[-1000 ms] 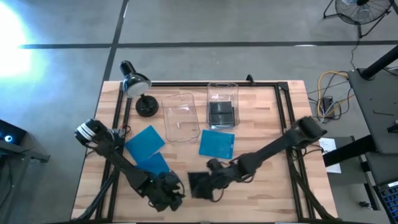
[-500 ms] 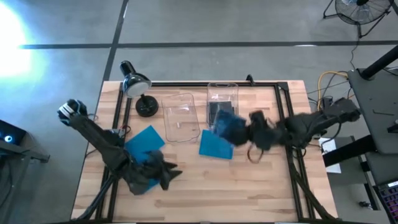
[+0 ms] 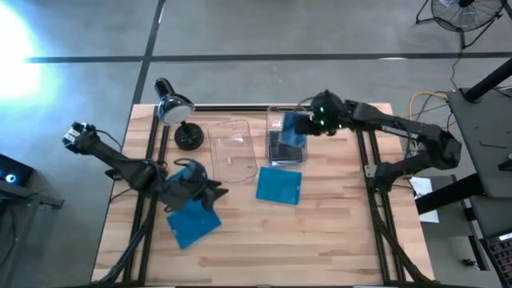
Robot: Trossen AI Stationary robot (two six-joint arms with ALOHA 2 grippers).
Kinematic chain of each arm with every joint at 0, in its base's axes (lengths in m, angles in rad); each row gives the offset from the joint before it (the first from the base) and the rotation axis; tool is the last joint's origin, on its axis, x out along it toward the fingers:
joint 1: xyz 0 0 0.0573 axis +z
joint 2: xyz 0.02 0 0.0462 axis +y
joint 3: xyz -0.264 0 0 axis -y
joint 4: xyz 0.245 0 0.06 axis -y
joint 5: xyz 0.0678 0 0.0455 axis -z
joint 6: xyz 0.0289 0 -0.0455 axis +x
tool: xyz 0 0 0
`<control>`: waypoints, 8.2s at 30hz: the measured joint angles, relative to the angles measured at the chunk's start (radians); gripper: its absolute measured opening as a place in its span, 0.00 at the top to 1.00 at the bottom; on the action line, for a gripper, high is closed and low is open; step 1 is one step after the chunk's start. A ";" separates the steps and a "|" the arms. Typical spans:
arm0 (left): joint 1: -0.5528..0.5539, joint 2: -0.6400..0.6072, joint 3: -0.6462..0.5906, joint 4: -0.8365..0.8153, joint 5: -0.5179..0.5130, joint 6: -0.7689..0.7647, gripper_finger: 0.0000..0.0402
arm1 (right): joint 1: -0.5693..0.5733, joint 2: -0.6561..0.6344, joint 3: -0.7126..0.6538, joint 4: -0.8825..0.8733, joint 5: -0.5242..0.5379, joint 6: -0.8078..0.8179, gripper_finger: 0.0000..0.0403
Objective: Pick & place jewel cases by type
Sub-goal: Put the black CD case into the right transparent bin, then put the top right blue CD case into the left transparent bin
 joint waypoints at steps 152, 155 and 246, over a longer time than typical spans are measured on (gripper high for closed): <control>0.114 0.611 -0.194 0.648 0.496 -0.016 0.47 | 0.961 0.345 -0.279 0.371 0.289 0.755 0.31; 0.114 0.664 -0.142 0.606 0.529 0.023 0.47 | 0.960 0.402 -0.279 0.472 0.293 0.765 0.29; -0.067 -0.069 -0.363 -0.447 -0.031 -0.472 0.47 | 0.189 0.863 0.980 -0.423 -0.173 -0.827 0.92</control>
